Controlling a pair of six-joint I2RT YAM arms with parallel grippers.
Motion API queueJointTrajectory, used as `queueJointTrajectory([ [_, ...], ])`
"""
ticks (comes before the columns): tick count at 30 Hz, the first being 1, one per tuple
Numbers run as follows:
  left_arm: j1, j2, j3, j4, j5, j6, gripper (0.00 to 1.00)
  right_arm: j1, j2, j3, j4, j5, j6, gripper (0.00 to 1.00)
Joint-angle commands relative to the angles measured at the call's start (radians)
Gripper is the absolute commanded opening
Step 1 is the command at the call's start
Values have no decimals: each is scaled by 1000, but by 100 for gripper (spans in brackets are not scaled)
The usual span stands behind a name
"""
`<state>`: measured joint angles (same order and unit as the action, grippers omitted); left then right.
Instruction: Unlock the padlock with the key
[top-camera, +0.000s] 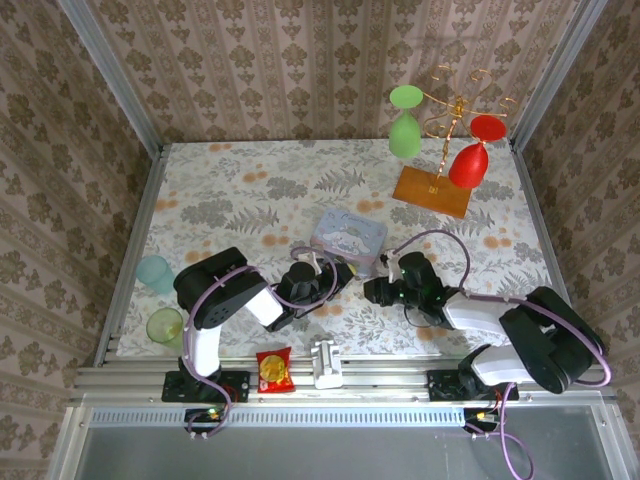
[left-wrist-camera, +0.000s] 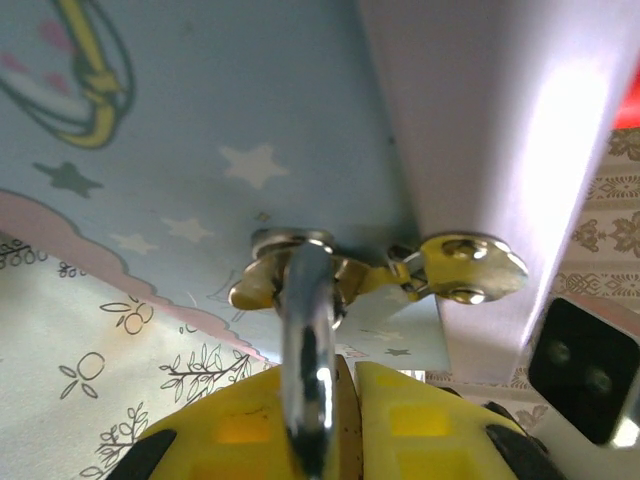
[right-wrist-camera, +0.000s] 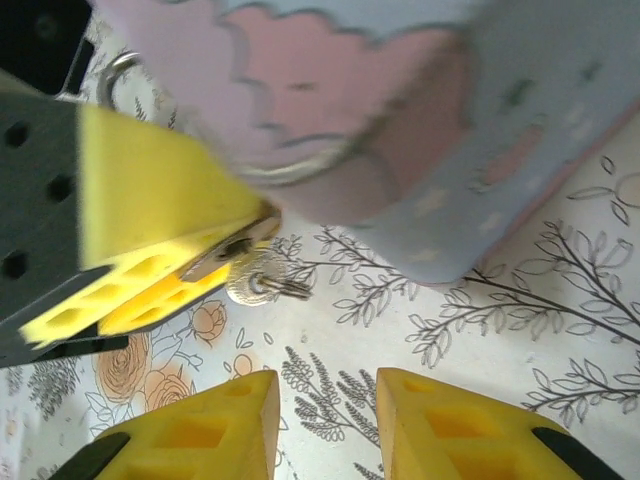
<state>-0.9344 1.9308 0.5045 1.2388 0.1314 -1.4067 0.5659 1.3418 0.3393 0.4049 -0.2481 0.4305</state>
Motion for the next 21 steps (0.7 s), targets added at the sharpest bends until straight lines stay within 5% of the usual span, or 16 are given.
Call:
queueJointTrajectory([
  [1,3,-18,0,68,23,-12,0,66,-55,43,-47,157,-165,35],
  [6,6,-15,-9,68,23,-31,0,153,-85,58,-62,393,-302,44],
  [21,20,-45,-15,67,45,-22,0,221,57,16,188,370,-462,50],
])
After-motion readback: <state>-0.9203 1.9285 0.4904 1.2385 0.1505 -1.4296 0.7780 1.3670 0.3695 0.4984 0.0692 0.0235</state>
